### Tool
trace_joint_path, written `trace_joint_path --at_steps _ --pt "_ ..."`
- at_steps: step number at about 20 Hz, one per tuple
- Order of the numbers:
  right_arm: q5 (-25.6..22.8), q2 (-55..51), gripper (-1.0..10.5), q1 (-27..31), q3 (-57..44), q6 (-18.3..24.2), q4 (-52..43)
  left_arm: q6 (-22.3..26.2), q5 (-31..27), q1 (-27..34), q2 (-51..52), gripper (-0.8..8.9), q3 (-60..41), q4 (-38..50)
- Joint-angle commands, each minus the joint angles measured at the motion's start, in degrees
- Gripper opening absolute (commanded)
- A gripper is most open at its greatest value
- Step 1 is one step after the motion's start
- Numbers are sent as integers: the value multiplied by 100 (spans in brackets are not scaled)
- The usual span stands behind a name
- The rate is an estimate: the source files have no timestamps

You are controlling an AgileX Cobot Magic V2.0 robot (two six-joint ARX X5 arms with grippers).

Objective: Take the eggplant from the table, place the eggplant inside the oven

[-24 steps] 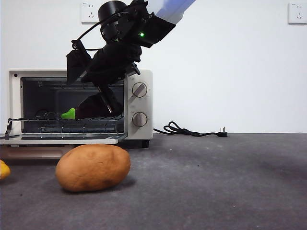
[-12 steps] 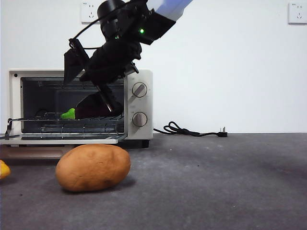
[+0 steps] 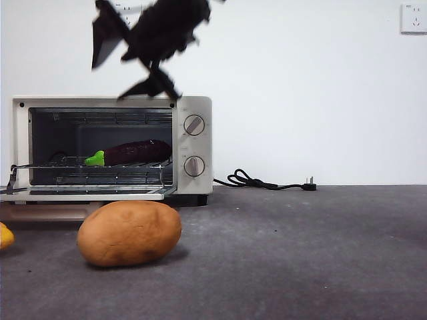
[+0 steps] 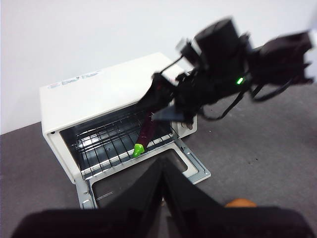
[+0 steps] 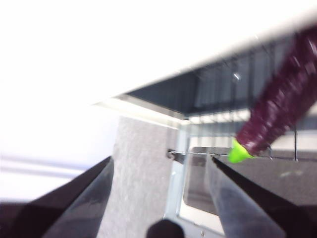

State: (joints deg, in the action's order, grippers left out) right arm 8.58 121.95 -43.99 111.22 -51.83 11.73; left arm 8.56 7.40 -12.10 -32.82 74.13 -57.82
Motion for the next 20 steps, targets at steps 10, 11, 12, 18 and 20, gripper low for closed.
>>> trace_joint_path --at_steps 10,11,12,18,20 --pt "-26 -1742 316 -24 17 3257 1923 63 -17 -26 -122 -5 -42 52" --pt "-26 -1860 315 -24 17 3410 2068 63 -15 -28 -131 -5 -42 55" --pt "-31 -1996 315 -24 17 3554 2243 63 -15 -28 -151 -5 -42 63" --pt "-50 -2645 314 -24 17 4159 3353 61 -17 -26 -212 -5 -42 94" --pt "-70 -2828 313 -24 17 4378 3735 61 -20 -26 -238 -5 -42 94"
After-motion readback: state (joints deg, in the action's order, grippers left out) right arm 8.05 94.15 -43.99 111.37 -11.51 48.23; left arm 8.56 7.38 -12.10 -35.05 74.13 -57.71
